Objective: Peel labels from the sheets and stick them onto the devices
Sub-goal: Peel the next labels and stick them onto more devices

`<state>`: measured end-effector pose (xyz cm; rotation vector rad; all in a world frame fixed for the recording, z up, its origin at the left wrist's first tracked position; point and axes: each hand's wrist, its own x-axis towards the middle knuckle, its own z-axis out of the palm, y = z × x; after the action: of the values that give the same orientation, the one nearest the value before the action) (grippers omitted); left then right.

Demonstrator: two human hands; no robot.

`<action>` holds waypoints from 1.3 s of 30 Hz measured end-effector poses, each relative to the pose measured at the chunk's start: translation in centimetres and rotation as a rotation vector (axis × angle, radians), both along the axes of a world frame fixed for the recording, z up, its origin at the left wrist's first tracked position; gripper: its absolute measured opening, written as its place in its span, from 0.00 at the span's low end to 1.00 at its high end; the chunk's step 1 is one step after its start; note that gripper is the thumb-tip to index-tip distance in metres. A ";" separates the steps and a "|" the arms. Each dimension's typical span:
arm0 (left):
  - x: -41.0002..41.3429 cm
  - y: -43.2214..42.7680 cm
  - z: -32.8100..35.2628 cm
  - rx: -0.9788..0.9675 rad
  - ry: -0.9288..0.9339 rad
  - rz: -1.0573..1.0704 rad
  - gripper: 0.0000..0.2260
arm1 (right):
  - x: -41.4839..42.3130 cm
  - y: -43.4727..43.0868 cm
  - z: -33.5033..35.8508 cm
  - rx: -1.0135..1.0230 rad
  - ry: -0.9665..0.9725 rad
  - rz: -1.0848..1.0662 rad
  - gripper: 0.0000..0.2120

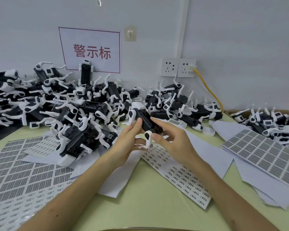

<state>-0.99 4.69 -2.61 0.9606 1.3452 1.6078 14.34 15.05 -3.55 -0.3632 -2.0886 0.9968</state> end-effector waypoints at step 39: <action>-1.6 0.2 -0.2 0.012 0.066 0.283 0.11 | 2.7 4.9 0.3 0.115 -0.358 -0.715 0.21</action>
<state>-2.59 4.87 -2.85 0.8665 1.5741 1.8080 17.06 19.98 -3.29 -1.1958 -2.0511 0.3982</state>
